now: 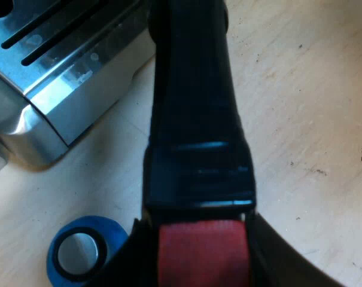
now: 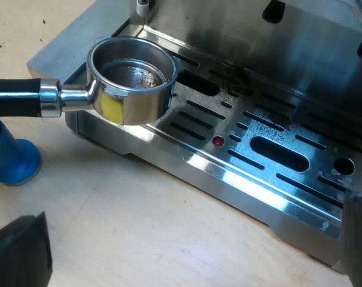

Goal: Put the handle in the coffee machine

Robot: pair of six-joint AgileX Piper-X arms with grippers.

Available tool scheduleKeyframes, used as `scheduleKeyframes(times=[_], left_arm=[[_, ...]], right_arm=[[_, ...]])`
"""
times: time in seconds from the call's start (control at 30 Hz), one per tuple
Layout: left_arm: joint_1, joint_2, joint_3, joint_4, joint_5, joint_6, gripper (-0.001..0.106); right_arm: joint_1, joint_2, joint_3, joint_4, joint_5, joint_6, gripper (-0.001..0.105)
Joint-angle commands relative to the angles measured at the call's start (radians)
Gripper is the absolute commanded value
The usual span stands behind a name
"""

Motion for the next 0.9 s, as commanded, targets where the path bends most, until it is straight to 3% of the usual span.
scheduleKeyframes(times=[0.03,0.77,0.9], left_arm=[[-0.001,-0.018,-0.017,-0.035,0.049,0.013,0.0],[-0.001,-0.018,-0.017,-0.035,0.049,0.013,0.0],[-0.001,-0.018,-0.017,-0.035,0.049,0.013,0.0]], right_arm=[[0.001,-0.004,-0.002,-0.008,0.02,0.0,0.103],[0.001,-0.004,-0.002,-0.069,0.02,0.0,0.103],[0.009,0.001,-0.002,-0.143,0.017,0.047,0.103]])
